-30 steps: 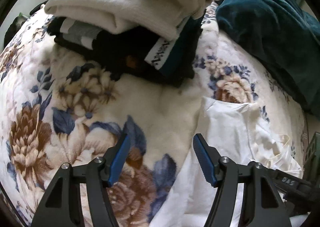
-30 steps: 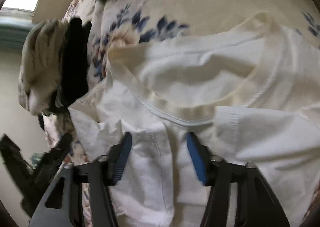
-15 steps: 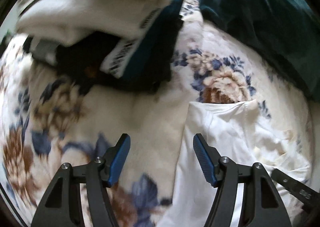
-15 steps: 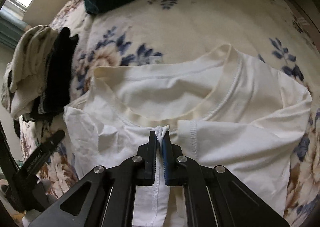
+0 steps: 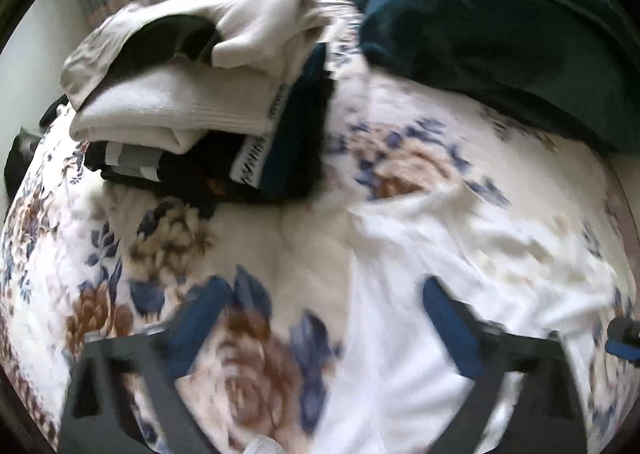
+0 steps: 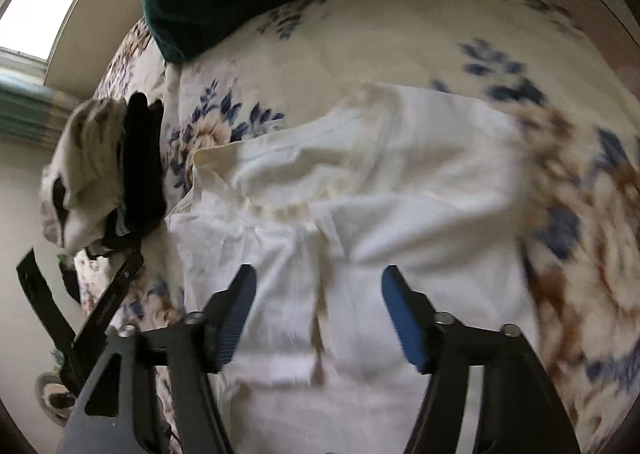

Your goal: Fold small clothes

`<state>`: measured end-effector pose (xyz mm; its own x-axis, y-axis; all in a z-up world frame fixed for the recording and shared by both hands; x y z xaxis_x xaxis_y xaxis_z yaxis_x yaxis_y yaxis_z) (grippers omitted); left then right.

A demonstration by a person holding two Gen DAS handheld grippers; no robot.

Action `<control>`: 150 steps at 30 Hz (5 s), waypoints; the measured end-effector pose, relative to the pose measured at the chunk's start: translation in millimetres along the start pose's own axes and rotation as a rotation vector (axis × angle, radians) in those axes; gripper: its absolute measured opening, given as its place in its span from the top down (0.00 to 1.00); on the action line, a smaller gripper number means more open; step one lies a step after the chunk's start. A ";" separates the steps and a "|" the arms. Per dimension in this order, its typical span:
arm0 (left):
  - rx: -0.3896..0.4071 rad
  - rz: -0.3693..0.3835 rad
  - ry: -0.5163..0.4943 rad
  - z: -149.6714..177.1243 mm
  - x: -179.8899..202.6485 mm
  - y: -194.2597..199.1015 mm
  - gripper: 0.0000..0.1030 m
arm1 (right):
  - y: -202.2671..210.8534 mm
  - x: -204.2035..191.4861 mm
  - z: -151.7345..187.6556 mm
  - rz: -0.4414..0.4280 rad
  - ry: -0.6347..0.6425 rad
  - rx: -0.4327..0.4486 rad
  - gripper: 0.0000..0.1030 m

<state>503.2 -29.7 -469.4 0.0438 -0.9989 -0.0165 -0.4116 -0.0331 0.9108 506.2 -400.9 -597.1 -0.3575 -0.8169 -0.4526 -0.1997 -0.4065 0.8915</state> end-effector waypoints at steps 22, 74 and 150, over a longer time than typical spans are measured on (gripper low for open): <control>-0.513 0.180 -0.139 318.2 281.1 103.9 0.00 | 202.7 199.4 101.5 0.164 0.074 -0.075 0.09; -0.292 0.431 0.353 327.4 56.6 123.3 0.85 | -3.5 -95.1 -47.1 0.273 0.284 -0.183 0.93; -0.477 0.433 0.219 346.7 -81.3 71.3 0.87 | -24.3 -1.8 254.1 0.166 0.132 -0.469 0.38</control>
<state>154.6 37.7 -546.1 0.1695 -0.8875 0.4285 0.0106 0.4364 0.8997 279.9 -285.6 -622.5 -0.2258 -0.9183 -0.3251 0.2912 -0.3821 0.8770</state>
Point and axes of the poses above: each gripper's, at about its wrist camera, not at the fingertips, and y roughly against the way its jaws point, x to its right, z to its underside, the point moved 4 cm from there along -y, roughly the way its jaws point, and after that the axes turned 5 degrees about -x, right-handed, at the moved point
